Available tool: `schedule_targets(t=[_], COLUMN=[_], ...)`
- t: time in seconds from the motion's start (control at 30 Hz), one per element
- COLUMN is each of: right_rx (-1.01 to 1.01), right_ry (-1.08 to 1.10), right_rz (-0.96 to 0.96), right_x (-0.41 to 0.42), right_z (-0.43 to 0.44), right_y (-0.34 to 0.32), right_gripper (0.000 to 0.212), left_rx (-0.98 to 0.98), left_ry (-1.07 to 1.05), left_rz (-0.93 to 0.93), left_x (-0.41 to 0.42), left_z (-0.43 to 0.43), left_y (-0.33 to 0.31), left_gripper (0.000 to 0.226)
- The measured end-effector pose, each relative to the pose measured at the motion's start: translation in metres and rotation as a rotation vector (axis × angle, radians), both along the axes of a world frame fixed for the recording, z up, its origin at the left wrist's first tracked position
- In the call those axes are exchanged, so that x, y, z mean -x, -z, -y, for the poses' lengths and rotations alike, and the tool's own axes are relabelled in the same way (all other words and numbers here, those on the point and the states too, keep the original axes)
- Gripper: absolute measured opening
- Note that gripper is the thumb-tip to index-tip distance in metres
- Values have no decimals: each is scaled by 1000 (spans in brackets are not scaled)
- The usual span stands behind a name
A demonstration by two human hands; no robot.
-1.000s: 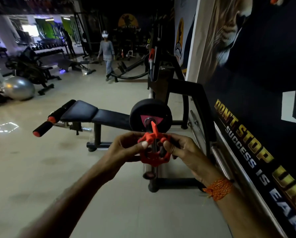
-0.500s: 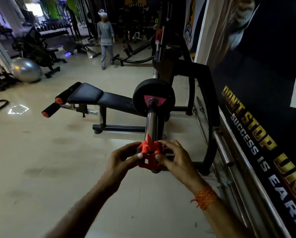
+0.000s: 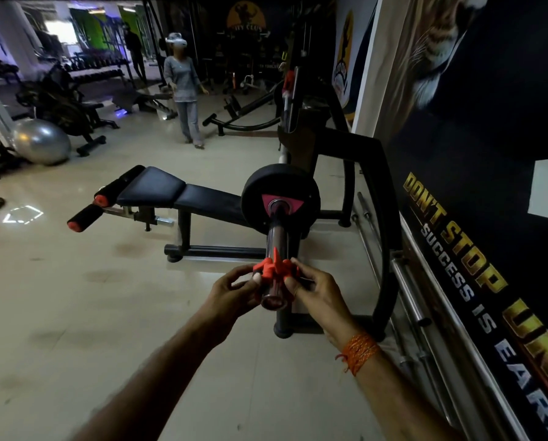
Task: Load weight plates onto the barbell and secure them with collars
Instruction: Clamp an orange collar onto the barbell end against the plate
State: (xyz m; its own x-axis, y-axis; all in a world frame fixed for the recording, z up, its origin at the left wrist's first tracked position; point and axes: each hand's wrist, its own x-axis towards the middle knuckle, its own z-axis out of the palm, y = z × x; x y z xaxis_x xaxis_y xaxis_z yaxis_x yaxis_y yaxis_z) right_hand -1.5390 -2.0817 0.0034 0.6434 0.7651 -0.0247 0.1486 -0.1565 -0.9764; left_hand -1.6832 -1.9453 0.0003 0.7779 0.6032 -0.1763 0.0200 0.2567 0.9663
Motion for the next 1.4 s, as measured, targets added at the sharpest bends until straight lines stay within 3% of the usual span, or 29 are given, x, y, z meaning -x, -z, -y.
schedule_targets(t=[0.3,0.47,0.63,0.77,0.97,1.23,1.4], right_rx=[-18,39,82,108,132,187,125], right_ry=[59,58,-1,41,151,163,174], right_rz=[-191,-189,-211,-230,-233,-323,-558], right_x=[-54,-86,-103,-110,-117,-133,-152], right_z=[-66,-101,-127,-149,-166,-167,-143], right_y=[-6,-18,-45,-54,-57,-58,-45], right_gripper=[32,29,43,72,72,89,70], left_rx=[177,218,237,248,264,261,287], left_ry=[139,123,98,103,134,138,138], left_rz=[-156,-151,-141,-114,-71,-52,-71], left_x=[-69,-109,-137,-153,-163,-160,-162], left_z=[-74,-107,-132,-146,-158,-158,-156], left_y=[2,-1,0,-1,5,7,10], left_gripper=[67,58,54,47,38,54,58])
